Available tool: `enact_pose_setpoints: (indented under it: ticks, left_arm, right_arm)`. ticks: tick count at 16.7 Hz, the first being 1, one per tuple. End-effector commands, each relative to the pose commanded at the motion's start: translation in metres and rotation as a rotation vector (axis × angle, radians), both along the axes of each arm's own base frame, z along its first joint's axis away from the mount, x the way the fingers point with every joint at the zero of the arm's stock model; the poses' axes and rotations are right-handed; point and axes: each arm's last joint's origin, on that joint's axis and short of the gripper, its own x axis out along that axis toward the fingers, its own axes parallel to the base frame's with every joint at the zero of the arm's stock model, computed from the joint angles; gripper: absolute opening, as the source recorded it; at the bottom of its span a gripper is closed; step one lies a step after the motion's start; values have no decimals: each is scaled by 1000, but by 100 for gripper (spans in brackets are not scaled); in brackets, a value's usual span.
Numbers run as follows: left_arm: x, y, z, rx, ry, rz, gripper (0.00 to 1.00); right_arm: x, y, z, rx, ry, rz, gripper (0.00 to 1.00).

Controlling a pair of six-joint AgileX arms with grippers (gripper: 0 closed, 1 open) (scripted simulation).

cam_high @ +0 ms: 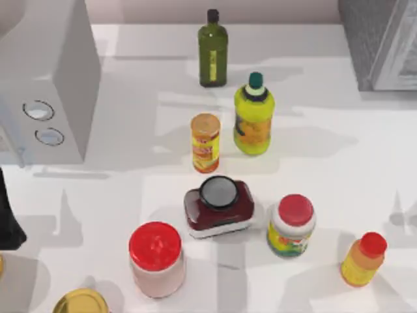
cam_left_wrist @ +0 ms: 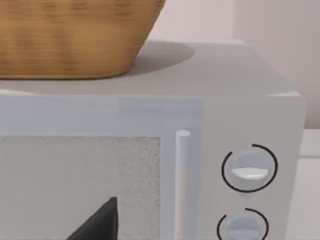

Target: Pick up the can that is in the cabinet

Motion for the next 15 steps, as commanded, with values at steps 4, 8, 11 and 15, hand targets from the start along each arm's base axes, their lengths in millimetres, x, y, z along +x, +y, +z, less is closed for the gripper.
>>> enact_pose_setpoints:
  ticks: [4,8,11,15]
  left_arm:
    - [0,0,0,0,0,0,100]
    - [0,0,0,0,0,0,100]
    - [0,0,0,0,0,0,100]
    - [0,0,0,0,0,0,100]
  right_arm:
    - [0,0,8,1,2,1,100]
    - [2,2,55,1,14,2,100]
    - [11,5,112,-3,22,-2,100]
    - [38,12,197,-7,25,-8,100]
